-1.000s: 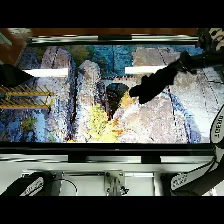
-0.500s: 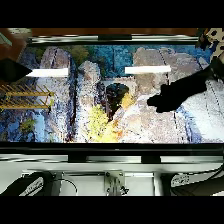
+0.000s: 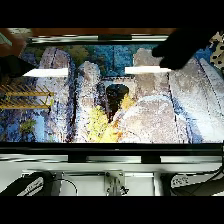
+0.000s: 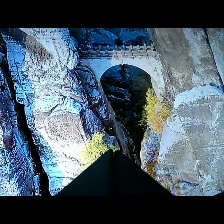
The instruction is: Fold the shirts.
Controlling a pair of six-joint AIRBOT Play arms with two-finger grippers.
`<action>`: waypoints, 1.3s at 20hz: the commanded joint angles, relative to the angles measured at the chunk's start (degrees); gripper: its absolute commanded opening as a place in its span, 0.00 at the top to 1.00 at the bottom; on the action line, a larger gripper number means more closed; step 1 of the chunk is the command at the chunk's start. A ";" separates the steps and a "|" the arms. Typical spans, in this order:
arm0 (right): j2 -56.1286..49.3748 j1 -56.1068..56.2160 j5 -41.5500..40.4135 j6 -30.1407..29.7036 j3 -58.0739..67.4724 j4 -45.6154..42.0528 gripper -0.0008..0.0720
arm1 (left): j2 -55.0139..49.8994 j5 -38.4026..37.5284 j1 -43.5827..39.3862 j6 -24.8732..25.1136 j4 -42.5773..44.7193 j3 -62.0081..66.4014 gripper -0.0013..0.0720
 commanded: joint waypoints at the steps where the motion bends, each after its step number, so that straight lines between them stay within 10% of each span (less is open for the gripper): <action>1: -1.62 -1.16 6.16 -3.26 0.07 -14.53 0.91 | -0.13 -0.57 0.00 0.02 -0.42 0.02 0.93; 6: -5.99 -0.85 33.29 -0.07 -0.17 -51.60 0.91 | -0.22 -0.59 0.00 0.02 -0.42 0.00 0.93; 12: -7.41 -2.49 46.88 5.33 -0.31 -66.34 0.91 | -0.20 -0.68 -0.83 0.07 -0.39 0.00 0.93; 18: -4.63 -8.68 47.89 9.77 -2.10 -69.26 0.91 | -0.20 -2.10 -3.17 0.07 -0.39 0.02 0.93; 26: 11.17 -29.07 36.15 6.34 -35.41 -72.02 0.91 | -0.20 -4.52 -7.96 0.04 -0.37 0.00 0.93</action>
